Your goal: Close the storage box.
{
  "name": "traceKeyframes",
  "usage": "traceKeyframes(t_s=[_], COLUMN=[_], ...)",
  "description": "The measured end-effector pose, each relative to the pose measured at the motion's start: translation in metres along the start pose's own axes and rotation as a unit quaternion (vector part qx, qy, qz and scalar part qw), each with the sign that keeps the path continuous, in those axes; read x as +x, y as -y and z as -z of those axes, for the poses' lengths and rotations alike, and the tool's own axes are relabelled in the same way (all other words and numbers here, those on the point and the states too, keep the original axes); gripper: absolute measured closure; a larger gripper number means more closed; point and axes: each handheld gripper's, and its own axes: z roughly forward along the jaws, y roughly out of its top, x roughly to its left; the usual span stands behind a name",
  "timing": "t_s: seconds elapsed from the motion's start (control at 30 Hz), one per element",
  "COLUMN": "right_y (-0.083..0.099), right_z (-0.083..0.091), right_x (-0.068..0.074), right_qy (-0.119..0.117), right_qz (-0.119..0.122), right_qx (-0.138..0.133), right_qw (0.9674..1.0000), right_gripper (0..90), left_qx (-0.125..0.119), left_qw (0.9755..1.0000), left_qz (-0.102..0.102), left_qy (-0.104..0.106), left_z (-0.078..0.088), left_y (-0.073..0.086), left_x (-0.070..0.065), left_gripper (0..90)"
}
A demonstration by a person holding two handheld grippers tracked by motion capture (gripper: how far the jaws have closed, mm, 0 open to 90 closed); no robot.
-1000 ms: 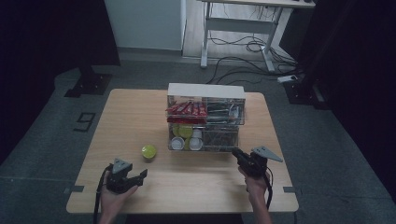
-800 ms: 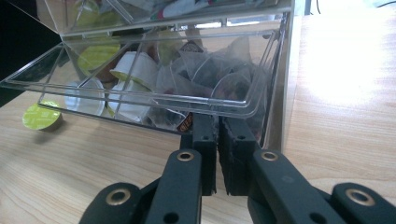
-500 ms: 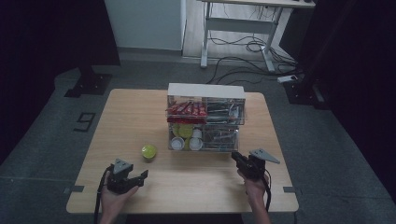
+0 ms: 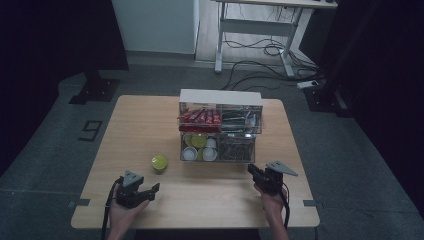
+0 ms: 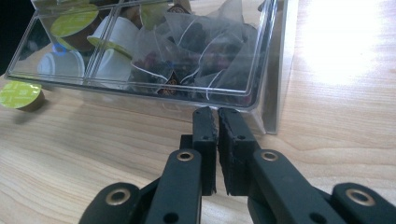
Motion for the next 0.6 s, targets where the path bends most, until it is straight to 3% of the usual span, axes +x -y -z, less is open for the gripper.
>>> traceKeyframes(t_s=[0.4,0.47,0.6], right_y=[0.0044,0.0041,0.0034], right_z=[0.0034,0.0048,0.0088], right_x=[-0.0047,-0.0043,-0.004], right_qy=[0.007,0.004,0.013], right_qz=[-0.005,-0.004,0.003], right_qx=[0.003,0.0,-0.012], right_qw=[1.0,1.0,0.9998], right_gripper=[81.2,77.8,62.5], left_qx=[-0.001,-0.003,-0.005], left_qw=[1.0,1.0,1.0], left_qz=[0.001,0.002,0.003], left_qy=[0.01,0.009,0.008], left_z=[0.0009,0.0016,0.0029], left_y=[-0.0005,-0.0006,-0.0007], left_x=[-0.002,-0.0015,-0.0006], left_gripper=[30.7,30.7,30.7])
